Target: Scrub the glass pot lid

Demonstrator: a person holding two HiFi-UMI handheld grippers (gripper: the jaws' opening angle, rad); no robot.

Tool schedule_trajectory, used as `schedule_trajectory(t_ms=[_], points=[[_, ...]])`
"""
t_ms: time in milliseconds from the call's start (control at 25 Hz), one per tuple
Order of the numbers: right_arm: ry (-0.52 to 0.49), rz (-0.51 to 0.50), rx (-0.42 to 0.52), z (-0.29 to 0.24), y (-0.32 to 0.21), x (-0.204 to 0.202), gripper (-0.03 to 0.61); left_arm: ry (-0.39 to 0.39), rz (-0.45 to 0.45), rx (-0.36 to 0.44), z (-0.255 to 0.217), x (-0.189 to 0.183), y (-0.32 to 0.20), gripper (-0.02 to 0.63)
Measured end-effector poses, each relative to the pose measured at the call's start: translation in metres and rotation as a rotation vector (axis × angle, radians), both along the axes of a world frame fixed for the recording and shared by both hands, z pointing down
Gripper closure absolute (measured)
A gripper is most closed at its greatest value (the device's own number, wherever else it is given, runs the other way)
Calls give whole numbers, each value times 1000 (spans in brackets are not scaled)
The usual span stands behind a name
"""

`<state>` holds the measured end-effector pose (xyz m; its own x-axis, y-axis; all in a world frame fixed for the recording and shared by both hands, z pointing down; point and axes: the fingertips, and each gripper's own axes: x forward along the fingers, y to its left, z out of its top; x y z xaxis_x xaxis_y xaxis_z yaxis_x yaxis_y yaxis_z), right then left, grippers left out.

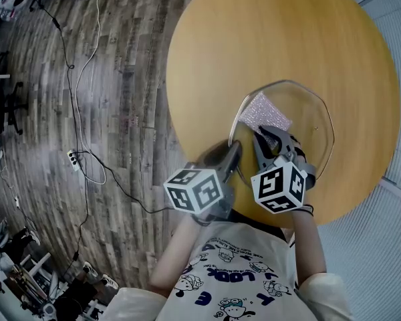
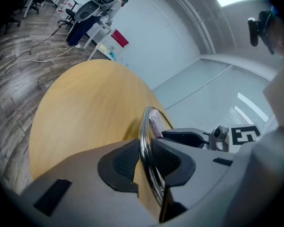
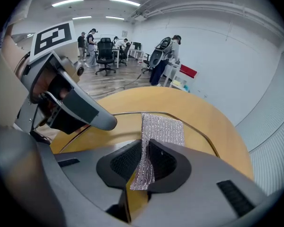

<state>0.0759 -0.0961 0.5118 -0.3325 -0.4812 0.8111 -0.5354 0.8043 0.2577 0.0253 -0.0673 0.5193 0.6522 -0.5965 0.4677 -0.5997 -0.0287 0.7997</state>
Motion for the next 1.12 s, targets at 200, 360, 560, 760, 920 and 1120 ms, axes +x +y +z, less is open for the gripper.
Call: schedule_trajectory(t_ms=[200, 360, 560, 760, 920, 1120], points=[[18, 4, 6, 4, -12, 7, 514, 0, -8, -2, 3, 1, -5, 528], [46, 12, 18, 4, -15, 15, 515, 2, -7, -3, 1, 0, -4, 528], [79, 29, 28, 6, -24, 28, 514, 1, -9, -8, 1, -1, -4, 528], [103, 54, 44, 5, -32, 45, 514, 2, -13, -8, -1, 2, -4, 528], [130, 65, 55, 7, -38, 56, 515, 5, -13, -12, 0, 2, -5, 528], [179, 52, 66, 8, -42, 67, 514, 2, -14, -13, 0, 3, -7, 528]])
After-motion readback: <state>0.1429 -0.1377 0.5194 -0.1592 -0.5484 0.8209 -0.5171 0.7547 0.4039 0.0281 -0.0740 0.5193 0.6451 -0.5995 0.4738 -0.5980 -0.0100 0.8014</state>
